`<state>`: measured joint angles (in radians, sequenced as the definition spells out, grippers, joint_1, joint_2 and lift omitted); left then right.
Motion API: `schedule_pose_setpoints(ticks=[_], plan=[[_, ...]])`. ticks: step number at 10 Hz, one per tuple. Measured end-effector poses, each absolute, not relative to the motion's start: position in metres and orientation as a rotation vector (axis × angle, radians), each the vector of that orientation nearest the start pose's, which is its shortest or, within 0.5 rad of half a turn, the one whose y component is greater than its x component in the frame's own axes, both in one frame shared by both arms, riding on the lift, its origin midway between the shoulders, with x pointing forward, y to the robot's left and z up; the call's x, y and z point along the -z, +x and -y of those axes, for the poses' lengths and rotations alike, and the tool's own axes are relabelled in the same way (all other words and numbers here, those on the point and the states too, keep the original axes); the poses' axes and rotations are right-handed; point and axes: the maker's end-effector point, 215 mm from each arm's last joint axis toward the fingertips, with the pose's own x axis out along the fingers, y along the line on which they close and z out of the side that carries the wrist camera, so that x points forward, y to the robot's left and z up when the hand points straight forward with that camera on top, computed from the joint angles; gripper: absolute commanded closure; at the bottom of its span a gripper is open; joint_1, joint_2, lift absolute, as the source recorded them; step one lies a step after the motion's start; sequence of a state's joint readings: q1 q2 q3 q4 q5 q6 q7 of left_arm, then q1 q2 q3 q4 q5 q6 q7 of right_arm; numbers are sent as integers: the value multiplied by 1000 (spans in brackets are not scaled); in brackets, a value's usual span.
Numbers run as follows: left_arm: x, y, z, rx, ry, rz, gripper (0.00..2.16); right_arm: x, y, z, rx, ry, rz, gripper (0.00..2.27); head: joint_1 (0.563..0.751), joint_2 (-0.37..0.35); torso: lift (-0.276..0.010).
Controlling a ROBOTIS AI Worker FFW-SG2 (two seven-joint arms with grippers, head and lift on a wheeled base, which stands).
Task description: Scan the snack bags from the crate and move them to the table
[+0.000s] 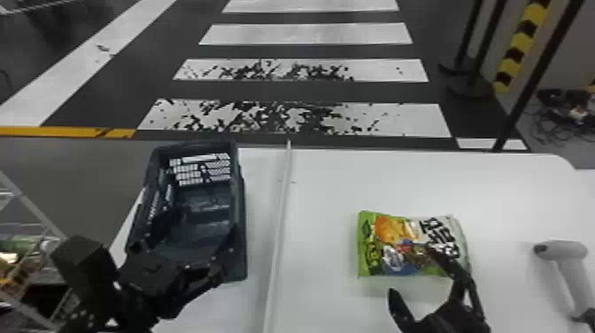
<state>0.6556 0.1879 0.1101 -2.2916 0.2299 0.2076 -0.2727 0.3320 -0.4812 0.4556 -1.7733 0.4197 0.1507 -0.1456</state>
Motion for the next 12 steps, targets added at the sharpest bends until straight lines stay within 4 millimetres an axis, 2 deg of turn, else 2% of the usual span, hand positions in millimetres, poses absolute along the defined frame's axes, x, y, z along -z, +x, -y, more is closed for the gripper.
schedule_pose_setpoints(ticks=[5,7,8,9,10,11,12], plan=[[321,394,-218,313,-25,-145,9,510,439,153,-429,-876,-212,87,695,87,-95],[322,393,-219,312,-23,-148,9,514,445,156,-428,-889,-221,221,695,85,-95],[322,393,-219,313,-23,-148,9,515,446,157,-427,-893,-224,539,695,84,-95],[324,394,-218,316,-26,-152,9,519,447,159,-425,-903,-234,1217,695,81,-95],[325,394,-218,319,-29,-155,9,522,448,162,-421,-913,-247,1781,695,76,-95],[327,394,-217,324,-32,-159,9,525,449,165,-415,-921,-262,2135,695,73,-95],[328,394,-217,323,-35,-162,9,527,450,167,-408,-925,-273,2246,695,68,-95]])
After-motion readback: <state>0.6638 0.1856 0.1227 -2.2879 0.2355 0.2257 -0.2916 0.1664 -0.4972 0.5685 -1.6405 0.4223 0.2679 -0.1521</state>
